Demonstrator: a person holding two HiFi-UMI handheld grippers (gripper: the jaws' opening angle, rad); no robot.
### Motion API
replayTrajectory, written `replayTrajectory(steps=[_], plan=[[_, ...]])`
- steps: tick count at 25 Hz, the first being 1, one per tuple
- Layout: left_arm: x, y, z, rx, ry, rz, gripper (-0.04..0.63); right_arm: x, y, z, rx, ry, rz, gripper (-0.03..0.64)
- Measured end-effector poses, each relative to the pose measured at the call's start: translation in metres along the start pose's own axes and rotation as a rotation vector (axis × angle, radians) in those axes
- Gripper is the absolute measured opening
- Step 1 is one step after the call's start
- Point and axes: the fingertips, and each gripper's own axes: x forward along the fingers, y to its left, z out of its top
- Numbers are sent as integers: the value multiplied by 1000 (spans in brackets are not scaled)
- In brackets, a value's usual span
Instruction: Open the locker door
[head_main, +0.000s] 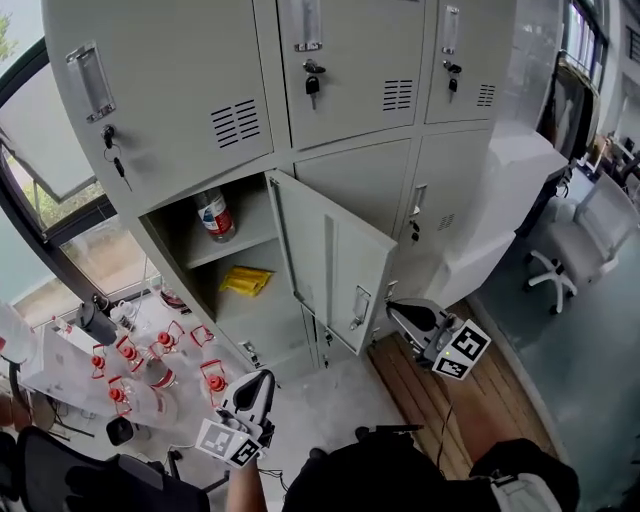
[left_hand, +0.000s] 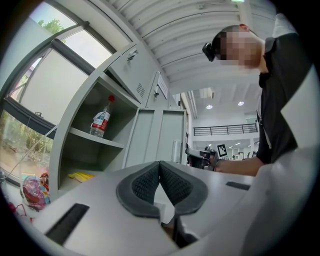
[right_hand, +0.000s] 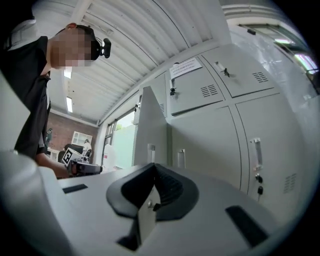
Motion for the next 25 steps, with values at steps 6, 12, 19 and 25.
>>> replayTrajectory(steps=[6,12,19,25], plan=[[-20,5,-9,-21,22,-46,15,-17,31,-17,31,38,-95,12],[-35,10,-24,-49,33,-39,15,-18,66,-34,64,70,-92,12],[-46,-16,-20,-55,11,-24,15,-15,108,-42,94,74,-3,12],[-62,-56,-12,-32,5,13,15,-33,131,-33,119,42,58,12]])
